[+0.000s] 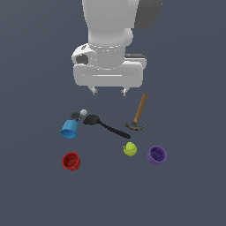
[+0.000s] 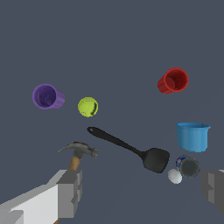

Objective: Pick up a designated object from a clutter of objects.

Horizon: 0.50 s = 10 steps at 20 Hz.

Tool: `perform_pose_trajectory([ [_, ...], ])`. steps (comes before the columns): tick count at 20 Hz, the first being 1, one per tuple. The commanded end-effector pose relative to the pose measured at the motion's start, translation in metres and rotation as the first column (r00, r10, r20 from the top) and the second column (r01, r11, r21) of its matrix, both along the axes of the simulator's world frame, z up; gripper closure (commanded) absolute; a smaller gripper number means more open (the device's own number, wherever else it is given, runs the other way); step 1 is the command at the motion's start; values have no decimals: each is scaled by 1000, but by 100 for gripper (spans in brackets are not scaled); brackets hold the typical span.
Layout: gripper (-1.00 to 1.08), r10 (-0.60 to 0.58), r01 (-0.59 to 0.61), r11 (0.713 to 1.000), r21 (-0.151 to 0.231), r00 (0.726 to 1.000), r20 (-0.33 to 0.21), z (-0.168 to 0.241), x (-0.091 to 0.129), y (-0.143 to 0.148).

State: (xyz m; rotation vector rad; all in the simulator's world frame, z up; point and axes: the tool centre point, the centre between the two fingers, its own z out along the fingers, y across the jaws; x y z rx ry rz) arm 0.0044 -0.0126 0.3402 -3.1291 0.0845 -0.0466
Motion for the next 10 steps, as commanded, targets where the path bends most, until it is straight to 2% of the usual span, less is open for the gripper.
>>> perform_pose_trajectory([
  [1, -20, 0, 0, 1000, 0, 1000, 0, 0, 0, 0],
  [10, -20, -1, 1, 1000, -14, 1000, 5, 1, 1, -7],
])
